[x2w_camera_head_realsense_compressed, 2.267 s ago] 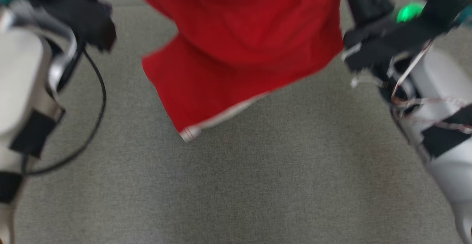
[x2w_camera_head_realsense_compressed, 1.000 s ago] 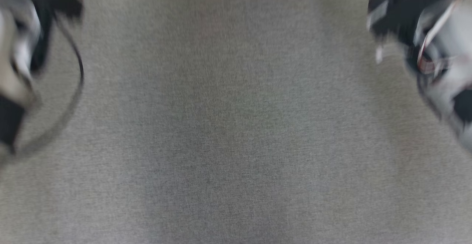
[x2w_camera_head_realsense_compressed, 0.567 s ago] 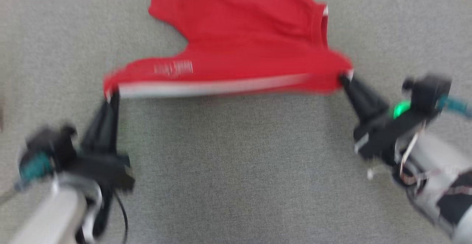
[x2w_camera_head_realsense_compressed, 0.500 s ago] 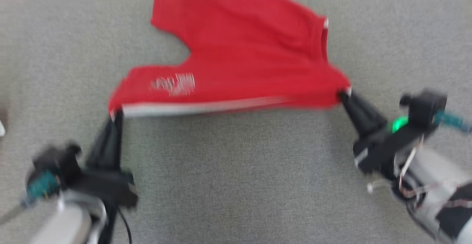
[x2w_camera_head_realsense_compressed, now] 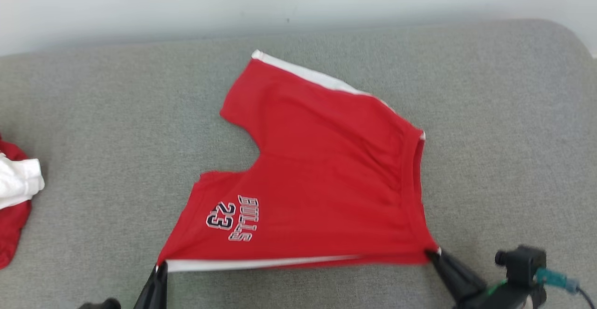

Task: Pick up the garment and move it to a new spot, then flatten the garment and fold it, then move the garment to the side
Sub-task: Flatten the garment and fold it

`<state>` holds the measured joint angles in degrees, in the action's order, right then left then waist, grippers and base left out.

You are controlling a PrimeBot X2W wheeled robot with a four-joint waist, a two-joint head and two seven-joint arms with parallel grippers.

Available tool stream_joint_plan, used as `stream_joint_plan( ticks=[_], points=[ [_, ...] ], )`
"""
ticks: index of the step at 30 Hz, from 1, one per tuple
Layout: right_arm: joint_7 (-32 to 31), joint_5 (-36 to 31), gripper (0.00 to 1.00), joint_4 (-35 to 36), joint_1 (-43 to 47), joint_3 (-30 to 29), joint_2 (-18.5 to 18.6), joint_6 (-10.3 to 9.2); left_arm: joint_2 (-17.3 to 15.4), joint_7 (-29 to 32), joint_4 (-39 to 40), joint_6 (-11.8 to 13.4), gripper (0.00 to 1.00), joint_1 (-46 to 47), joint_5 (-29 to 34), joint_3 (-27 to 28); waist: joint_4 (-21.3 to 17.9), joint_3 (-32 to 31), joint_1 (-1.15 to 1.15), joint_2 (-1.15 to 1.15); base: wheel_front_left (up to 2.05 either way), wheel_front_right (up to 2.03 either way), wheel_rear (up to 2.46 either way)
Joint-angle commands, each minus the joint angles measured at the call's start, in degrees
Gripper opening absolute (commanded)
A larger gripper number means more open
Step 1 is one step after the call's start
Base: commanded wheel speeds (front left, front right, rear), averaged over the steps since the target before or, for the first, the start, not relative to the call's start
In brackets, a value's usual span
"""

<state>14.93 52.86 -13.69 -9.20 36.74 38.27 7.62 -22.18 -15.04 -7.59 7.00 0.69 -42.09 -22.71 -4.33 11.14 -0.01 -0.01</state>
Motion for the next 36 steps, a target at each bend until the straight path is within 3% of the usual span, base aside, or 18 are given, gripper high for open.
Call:
stream_joint_plan(
  ticks=[1,11,16,22,27,36],
  points=[
    [-0.2,0.0,0.00,0.2,2.5,-1.2,-0.2,-0.26,-0.2,-0.2,-0.4,-0.1,0.00,-1.6,0.5,1.3,0.7,-1.8,0.01,0.01,0.00,0.00,0.00],
    [-4.2,-3.3,0.00,6.6,10.3,-4.7,-3.9,-0.21,0.4,-0.1,-0.6,-1.8,0.00,-2.1,2.5,1.3,0.6,-3.8,0.01,0.01,0.00,0.00,0.00],
    [-4.9,-4.0,0.00,10.3,9.4,-5.4,-5.8,-0.21,-1.9,1.8,0.2,-2.8,0.00,2.2,4.2,0.6,-0.9,-3.6,0.01,0.01,0.00,0.00,0.00],
    [-4.9,-3.5,0.00,11.3,5.2,-5.9,-8.2,-0.21,-6.1,7.1,1.4,-5.0,0.00,12.0,6.9,-0.2,-4.1,-1.3,0.01,0.01,0.00,0.00,0.00],
    [-3.7,-2.9,0.00,9.1,-0.4,-5.3,-11.0,-0.21,-8.9,12.9,-1.1,-8.4,0.00,23.1,9.0,-1.6,-7.3,2.3,0.01,0.01,0.00,0.00,0.00],
    [-1.0,-4.0,0.00,2.0,-12.1,-5.0,-16.8,-0.21,-10.5,20.9,-11.1,-12.7,0.00,42.0,11.5,-4.7,-12.6,9.1,0.01,0.01,0.00,0.00,0.00]
  ],
)
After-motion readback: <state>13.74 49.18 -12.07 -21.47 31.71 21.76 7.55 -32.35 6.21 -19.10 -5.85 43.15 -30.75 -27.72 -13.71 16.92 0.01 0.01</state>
